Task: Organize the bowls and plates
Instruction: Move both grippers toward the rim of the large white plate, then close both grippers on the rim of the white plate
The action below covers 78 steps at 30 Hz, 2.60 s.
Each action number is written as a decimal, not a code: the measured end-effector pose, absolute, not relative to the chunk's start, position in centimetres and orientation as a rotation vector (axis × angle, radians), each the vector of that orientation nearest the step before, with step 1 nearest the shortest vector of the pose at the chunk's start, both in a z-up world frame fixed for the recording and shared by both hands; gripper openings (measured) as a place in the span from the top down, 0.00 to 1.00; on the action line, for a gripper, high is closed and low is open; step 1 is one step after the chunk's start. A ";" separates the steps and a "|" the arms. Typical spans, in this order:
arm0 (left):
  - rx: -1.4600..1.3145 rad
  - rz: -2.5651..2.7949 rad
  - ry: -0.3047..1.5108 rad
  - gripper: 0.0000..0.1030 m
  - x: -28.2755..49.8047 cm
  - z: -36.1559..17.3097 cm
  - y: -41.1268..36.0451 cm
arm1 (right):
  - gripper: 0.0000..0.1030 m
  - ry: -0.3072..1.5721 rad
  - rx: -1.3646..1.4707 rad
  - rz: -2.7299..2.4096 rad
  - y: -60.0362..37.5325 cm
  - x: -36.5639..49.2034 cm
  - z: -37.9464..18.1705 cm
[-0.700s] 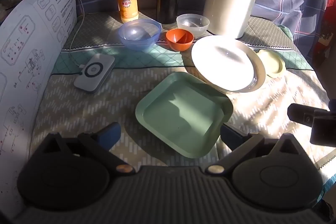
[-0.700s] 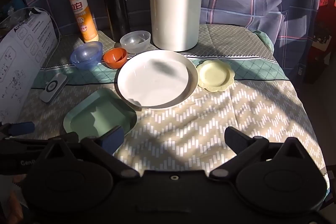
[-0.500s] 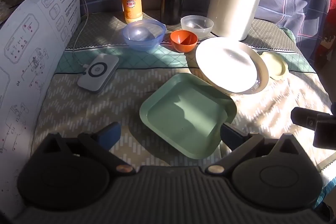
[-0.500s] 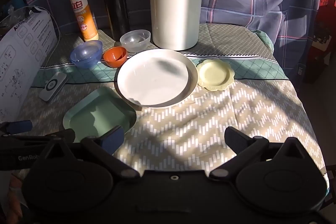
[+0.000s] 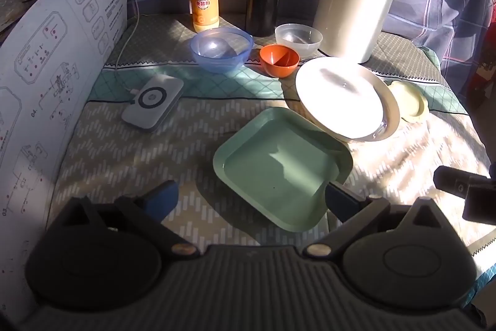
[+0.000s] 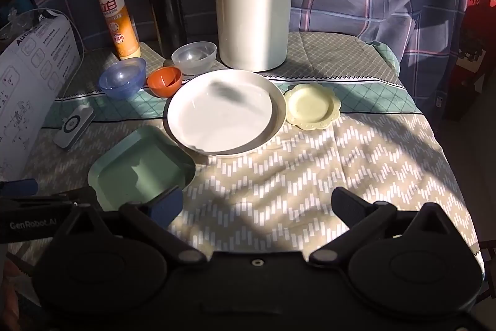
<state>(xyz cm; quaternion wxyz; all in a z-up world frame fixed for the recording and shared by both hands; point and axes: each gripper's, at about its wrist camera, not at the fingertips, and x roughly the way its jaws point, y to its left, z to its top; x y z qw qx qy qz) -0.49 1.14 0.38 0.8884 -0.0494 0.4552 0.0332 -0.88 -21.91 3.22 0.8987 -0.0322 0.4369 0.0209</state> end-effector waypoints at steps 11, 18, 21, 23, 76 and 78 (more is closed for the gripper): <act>-0.102 0.092 0.931 0.00 -0.7 0.8 1.3 | 0.00 0.901 -0.059 0.038 -21.7 -0.9 3.3; -0.094 0.097 0.918 0.00 -1.0 1.0 1.1 | 0.00 0.897 -0.049 0.046 -21.9 -1.0 3.3; -0.090 0.096 0.917 0.00 -1.1 1.0 1.0 | 0.00 0.892 -0.044 0.047 -22.1 -1.1 3.3; -0.085 0.095 0.914 0.00 -1.1 1.1 0.8 | 0.00 0.889 -0.042 0.047 -22.1 -1.1 3.4; 0.034 0.030 0.949 0.07 14.0 -4.3 -1.6 | 0.51 0.922 0.322 0.025 -29.3 12.9 -4.0; 0.031 0.024 0.956 0.14 15.3 -4.8 -1.8 | 0.57 0.953 0.367 0.026 -29.6 14.2 -5.3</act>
